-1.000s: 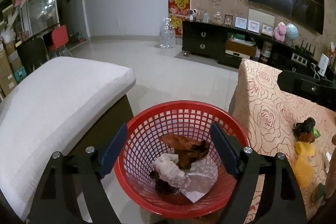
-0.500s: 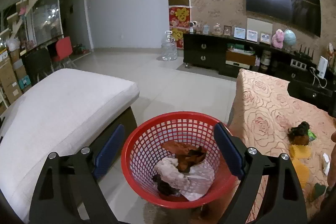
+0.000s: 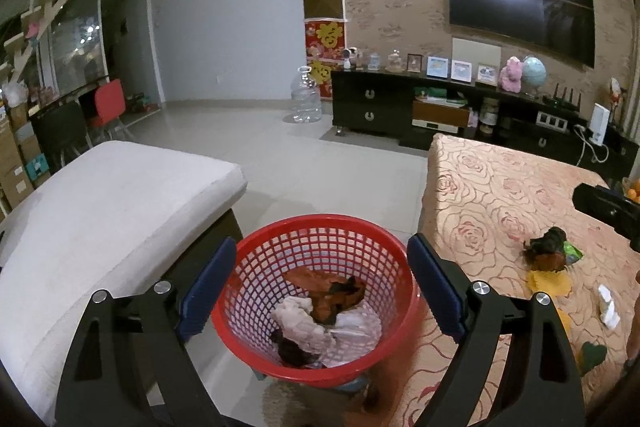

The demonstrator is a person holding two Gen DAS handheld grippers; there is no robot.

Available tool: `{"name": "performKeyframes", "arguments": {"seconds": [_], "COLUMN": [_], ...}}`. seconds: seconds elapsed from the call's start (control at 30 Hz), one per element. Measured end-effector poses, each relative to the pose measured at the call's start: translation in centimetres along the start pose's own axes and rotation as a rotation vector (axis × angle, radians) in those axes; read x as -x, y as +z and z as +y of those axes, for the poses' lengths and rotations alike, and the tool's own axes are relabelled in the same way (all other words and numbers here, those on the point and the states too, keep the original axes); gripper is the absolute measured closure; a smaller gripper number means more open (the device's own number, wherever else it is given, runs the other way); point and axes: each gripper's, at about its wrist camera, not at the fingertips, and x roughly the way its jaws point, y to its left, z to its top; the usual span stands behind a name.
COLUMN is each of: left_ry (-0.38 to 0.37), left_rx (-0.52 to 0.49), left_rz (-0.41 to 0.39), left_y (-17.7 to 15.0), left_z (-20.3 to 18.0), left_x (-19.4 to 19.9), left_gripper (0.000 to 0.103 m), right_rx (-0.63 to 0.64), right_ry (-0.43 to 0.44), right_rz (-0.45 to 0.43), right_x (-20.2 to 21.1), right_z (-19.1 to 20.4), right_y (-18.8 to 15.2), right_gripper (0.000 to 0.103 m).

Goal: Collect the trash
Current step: 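Move both tools back over the yellow foam nets and tissue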

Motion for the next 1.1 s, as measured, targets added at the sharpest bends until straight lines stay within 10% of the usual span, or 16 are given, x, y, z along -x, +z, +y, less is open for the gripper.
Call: {"name": "performKeyframes", "arguments": {"seconds": [1.1], "left_ry": [-0.27], "left_rx": [-0.159], "left_rz": [0.171], "left_y": [-5.4], "left_z": [-12.7], "left_x": [-3.0], "left_gripper": [0.019], "right_rx": [-0.303], "right_ry": [-0.365], "right_rz": [0.036], "right_x": [8.1], "right_z": [-15.9], "right_y": [-9.2], "right_gripper": [0.026]}}
